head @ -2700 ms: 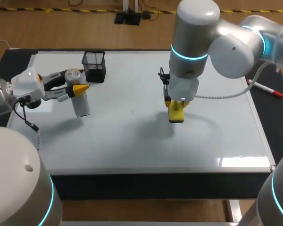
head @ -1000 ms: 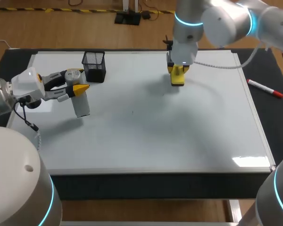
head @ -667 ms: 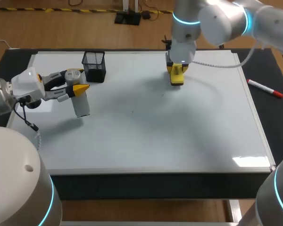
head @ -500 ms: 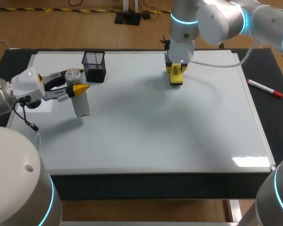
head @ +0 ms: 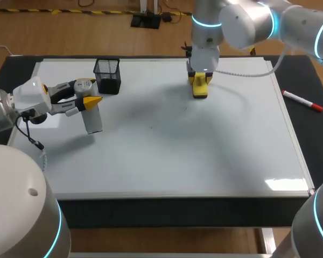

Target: Pick up the inspection probe, press it on each red-marked spot on the whiteboard one by one, put down the probe, pick up the eraser, and wipe off all the red marks.

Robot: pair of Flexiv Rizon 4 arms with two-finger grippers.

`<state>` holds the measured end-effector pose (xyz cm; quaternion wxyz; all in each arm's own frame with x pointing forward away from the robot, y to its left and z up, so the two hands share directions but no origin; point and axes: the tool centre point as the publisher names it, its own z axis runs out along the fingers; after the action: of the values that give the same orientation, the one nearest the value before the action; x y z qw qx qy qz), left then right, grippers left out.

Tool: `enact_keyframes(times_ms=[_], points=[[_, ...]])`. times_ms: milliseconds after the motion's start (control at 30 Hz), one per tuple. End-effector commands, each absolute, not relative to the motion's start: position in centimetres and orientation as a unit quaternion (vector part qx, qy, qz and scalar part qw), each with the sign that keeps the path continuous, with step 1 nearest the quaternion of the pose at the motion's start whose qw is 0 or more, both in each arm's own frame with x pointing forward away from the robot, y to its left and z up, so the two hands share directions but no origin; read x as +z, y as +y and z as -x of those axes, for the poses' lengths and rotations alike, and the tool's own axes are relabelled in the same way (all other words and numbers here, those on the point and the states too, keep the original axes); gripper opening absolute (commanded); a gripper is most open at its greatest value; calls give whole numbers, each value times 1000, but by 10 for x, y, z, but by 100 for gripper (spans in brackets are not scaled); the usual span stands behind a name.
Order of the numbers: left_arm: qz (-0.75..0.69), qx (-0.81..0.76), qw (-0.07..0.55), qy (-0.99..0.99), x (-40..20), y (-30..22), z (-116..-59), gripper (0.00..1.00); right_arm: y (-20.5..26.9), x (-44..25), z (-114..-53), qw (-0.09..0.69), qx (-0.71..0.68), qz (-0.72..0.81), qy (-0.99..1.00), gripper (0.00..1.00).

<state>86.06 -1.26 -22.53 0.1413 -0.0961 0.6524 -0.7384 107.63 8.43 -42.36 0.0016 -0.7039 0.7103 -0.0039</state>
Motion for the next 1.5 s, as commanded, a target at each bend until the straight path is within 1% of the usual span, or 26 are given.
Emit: enact_keyframes(times_ms=[33, 133, 167, 200, 233, 533, 767, 1067, 1133, 1367, 1500], points=[[96, -738, 142, 653, -224, -13, -860, 0, 85, -427, -1081, -2, -4, 705, 709, 0], [96, -738, 142, 653, -224, -13, -860, 0, 85, -427, -1081, -8, -9, 707, 707, 0], [96, -738, 142, 653, -224, -13, -860, 0, 85, -427, -1081, -10, -12, 706, 708, 9], [96, -738, 142, 653, -224, -13, -860, 0, 85, -427, -1081, -10, -13, 705, 709, 47], [96, -738, 142, 653, -224, -13, -860, 0, 85, -426, -1080, -8, -12, 703, 711, 100], [96, -738, 142, 653, -224, -13, -860, 0, 69, -409, -1074, 11, 15, 660, 751, 100], [96, -738, 142, 653, -224, -13, -860, 0, 52, -392, -1075, 38, 130, 553, 822, 100], [96, -738, 142, 653, -224, -13, -860, 0, 34, -364, -1084, 31, 221, 403, 888, 100], [96, -738, 142, 653, -224, -13, -860, 0, 31, -356, -1086, 11, 223, 366, 903, 100], [96, -738, 142, 653, -224, -13, -860, 0, 21, -328, -1092, 28, 288, 298, 910, 100], [96, -738, 142, 653, -224, -13, -860, 0, 18, -314, -1096, 21, 306, 260, 915, 100]])
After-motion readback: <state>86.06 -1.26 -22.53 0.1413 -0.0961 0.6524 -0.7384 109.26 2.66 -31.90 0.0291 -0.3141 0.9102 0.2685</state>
